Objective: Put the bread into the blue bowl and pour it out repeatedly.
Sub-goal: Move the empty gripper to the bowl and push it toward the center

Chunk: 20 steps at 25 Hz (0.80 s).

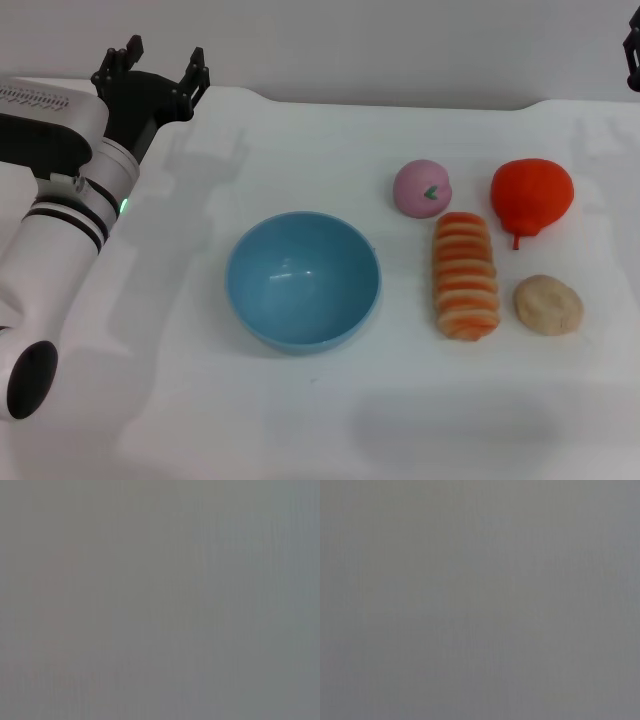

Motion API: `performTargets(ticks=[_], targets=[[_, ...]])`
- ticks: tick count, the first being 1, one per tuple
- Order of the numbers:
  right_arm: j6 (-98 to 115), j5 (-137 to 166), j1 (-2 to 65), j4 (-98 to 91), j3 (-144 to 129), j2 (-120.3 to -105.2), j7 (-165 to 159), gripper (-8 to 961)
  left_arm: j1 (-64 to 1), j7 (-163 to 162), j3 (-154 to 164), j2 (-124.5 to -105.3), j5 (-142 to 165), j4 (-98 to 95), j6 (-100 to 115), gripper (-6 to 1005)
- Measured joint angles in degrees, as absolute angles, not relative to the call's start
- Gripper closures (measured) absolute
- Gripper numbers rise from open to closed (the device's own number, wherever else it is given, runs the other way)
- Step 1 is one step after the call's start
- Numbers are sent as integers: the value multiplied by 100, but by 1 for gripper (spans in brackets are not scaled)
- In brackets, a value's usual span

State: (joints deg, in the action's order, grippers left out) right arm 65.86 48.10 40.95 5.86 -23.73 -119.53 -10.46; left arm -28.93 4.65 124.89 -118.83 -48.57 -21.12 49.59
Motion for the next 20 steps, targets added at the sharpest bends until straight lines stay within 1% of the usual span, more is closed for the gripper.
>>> performTargets(ticks=[8, 14, 17, 20], targets=[[6488, 4784, 4094, 585, -2373, -11953, -1049, 477, -2719, 323, 12572, -11882, -4818, -2192, 5303, 276], [6485, 4777, 4094, 581, -2373, -11953, -1052, 477, -2574, -530, 12619, -11868, -4829, -2201, 5566, 275], [6484, 4771, 4086, 580, -2373, -11951, -1053, 477, -2562, -968, 12771, -11774, -4693, -2255, 5524, 275], [6484, 4772, 4072, 580, -2373, -11945, -1052, 477, -2559, -1502, 12811, -11582, -4192, -2533, 5342, 274]])
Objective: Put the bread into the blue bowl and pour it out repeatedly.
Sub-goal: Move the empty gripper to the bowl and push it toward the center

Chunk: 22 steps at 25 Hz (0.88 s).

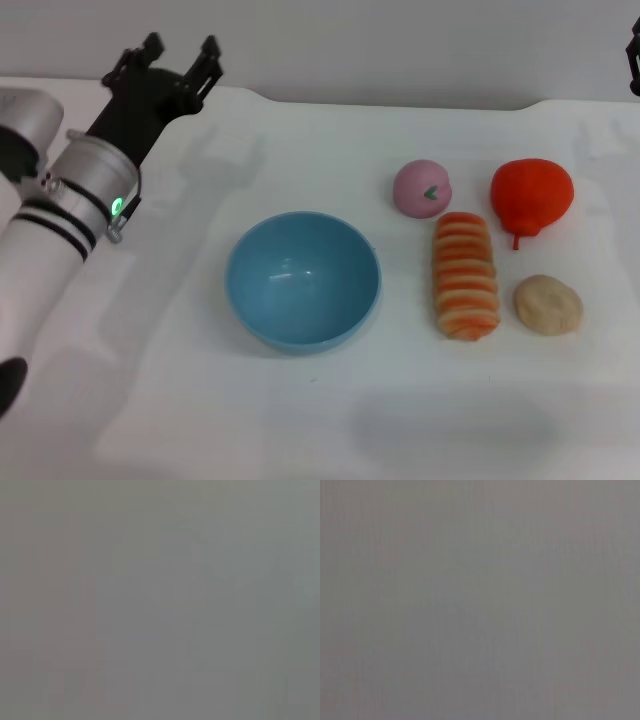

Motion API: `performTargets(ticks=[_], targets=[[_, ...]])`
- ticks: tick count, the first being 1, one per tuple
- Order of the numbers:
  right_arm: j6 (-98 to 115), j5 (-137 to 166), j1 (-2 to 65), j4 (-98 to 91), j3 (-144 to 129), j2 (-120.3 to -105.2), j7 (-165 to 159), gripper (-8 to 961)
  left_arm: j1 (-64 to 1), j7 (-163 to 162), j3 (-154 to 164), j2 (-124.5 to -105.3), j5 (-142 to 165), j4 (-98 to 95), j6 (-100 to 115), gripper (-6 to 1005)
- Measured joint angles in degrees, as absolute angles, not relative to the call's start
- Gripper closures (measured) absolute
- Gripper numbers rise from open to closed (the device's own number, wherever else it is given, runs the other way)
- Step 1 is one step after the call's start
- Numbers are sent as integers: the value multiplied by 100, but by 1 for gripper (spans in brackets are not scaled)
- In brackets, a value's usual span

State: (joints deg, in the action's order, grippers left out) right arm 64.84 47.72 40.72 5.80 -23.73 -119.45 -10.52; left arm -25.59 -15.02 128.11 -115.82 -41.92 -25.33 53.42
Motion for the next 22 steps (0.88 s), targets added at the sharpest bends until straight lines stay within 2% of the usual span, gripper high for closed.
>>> performTargets(ticks=[4, 9, 17, 20, 21, 22], targets=[[6477, 4785, 4069, 575, -2373, -11942, -1049, 478, -2705, -2380, 12674, -11206, -3416, -3098, 4323, 274], [6438, 4792, 4031, 565, -2373, -11936, -1042, 478, -2796, -3028, 12236, -11009, -2040, -3964, 2917, 276], [6396, 4797, 3941, 541, -2387, -11935, -1025, 476, -2067, -3696, 11898, -10537, -517, -7202, -219, 276], [6396, 4799, 3937, 514, -2398, -11932, -1022, 476, -1720, -3321, 11671, -10505, -552, -8491, -1730, 276], [6396, 4799, 3937, 502, -2404, -11931, -1021, 476, -1644, -3141, 11622, -10530, -571, -8740, -2045, 277], [6396, 4801, 3940, 492, -2407, -11930, -1020, 476, -1537, -2795, 11510, -10650, -602, -9079, -2523, 277]])
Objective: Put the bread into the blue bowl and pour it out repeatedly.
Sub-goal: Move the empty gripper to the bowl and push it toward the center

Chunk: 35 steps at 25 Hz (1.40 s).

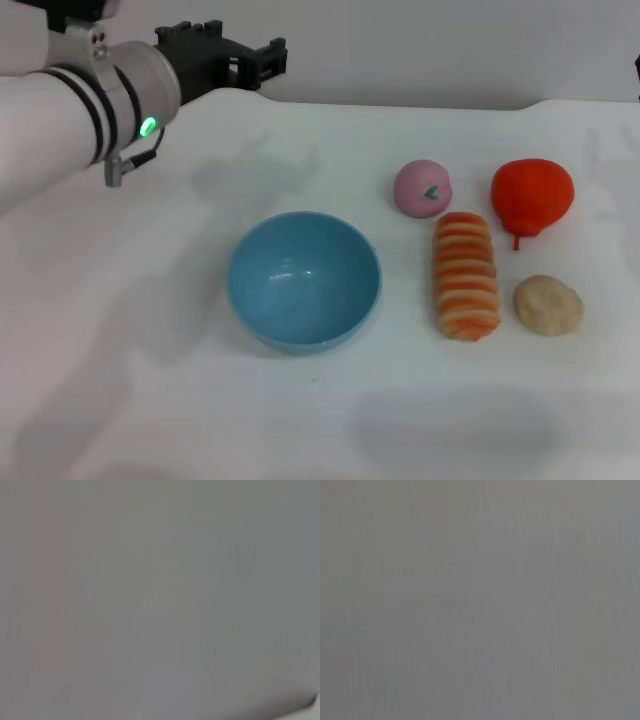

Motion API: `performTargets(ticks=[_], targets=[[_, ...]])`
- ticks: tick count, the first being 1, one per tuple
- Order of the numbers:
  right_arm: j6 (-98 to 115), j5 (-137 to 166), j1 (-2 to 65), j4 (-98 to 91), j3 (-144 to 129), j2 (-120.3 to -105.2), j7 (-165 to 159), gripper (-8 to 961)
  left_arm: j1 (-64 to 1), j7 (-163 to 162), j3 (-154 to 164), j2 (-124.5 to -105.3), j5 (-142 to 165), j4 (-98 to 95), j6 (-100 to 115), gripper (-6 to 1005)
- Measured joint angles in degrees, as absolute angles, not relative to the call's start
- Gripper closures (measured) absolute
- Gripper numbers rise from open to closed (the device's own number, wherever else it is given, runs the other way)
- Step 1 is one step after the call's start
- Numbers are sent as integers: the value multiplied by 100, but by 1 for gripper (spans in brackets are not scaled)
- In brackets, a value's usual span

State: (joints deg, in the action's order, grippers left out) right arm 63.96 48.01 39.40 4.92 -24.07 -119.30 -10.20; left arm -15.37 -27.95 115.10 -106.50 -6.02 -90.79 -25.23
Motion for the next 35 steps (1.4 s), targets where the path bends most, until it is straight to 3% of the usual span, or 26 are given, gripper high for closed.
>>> performTargets(ticks=[2, 3, 5, 7, 15, 35], targets=[[6396, 4801, 3946, 477, -2408, -11929, -1019, 476, -1397, -2142, 11300, -10932, -690, -9480, -3226, 277], [6396, 4802, 3951, 467, -2408, -11928, -1019, 476, -1329, -1542, 11050, -11237, -825, -9719, -3780, 277], [6396, 4804, 3961, 448, -2411, -11927, -1018, 476, -1325, -685, 10699, -11619, -1087, -9901, -4563, 277], [6398, 4812, 3978, 434, -2431, -11927, -1018, 476, -1467, -38, 10439, -11811, -1494, -9972, -5312, 277], [6404, 4821, 3972, 414, -2460, -11927, -1011, 476, -1932, 47, 10283, -11782, -1926, -9764, -6551, 277], [6415, 4826, 3893, 401, -2461, -11926, -1010, 477, -2884, 199, 10292, -11794, -1898, -7903, -6398, 278]])
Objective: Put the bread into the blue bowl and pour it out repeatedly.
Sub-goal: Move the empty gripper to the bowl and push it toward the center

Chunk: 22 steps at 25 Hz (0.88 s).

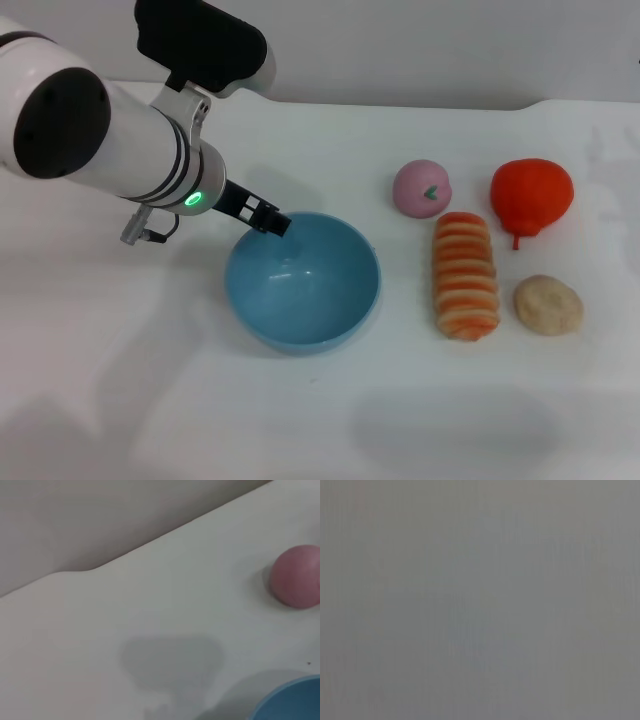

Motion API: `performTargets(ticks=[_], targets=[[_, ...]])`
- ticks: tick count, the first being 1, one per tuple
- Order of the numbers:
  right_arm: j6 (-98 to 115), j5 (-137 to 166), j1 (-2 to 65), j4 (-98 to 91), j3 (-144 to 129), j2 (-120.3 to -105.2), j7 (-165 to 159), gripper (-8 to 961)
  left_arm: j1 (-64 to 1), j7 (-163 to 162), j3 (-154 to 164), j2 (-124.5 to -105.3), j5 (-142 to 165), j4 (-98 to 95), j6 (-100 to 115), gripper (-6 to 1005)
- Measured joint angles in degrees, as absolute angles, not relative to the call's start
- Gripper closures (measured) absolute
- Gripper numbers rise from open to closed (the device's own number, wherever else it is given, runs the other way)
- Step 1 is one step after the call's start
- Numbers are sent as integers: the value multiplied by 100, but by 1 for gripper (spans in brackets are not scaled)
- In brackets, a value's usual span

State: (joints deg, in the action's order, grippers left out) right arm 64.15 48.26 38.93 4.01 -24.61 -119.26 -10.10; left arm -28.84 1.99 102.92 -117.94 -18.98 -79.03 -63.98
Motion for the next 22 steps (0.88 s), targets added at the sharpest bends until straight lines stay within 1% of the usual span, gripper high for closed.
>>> performTargets(ticks=[22], targets=[[6408, 4825, 3893, 368, -2450, -11926, -1011, 478, -3443, 553, 10322, -11806, -1932, -6686, -6466, 286]])
